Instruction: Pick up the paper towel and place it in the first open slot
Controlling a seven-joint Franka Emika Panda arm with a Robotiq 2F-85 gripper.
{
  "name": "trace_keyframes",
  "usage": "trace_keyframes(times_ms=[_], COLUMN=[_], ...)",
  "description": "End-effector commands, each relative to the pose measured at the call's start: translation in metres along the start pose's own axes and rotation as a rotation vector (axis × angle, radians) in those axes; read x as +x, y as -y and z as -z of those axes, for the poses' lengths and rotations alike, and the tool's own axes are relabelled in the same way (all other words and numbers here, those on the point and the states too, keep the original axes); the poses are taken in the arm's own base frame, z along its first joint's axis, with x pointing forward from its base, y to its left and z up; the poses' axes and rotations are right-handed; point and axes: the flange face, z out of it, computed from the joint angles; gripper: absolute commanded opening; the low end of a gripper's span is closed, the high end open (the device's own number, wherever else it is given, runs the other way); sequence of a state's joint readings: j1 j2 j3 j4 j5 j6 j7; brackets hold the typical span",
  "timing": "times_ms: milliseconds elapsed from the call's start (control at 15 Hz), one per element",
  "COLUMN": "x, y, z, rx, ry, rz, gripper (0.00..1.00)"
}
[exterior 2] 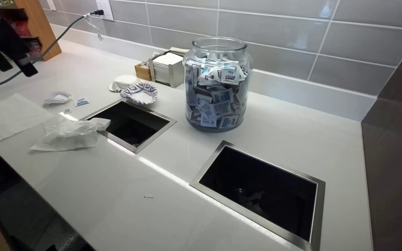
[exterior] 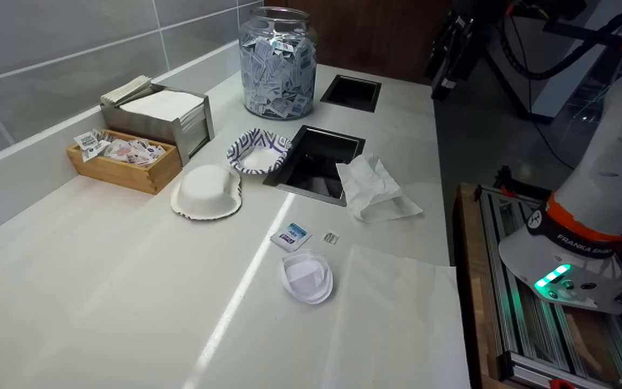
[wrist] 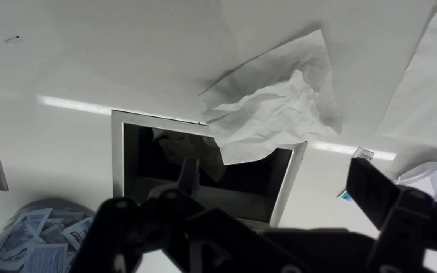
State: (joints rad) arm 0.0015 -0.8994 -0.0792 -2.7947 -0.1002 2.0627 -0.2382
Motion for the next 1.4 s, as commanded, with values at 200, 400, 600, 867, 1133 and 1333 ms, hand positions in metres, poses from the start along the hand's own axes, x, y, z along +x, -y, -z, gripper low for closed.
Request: trace_keyframes(times_ms=[200,400,600,867,1133,1333], x=[0.027,0.037,0.048,0.054,0.056,0.053], y=[0.009,0.018,0.025,0.026,0.022,0.025], z=[-0.067,-0.09,-0.109,-0.132,-0.155,-0.171], rx=[0.094,0.071,0.042,0.026,0.007,-0.031], ry=[0.144,0.163,0.156,0.161,0.17,0.217], rz=[-0.171,-0.288,-0.402,-0.531,-0.436,-0.31], gripper=[1.0,1.0,1.0,1.0,1.0,1.0])
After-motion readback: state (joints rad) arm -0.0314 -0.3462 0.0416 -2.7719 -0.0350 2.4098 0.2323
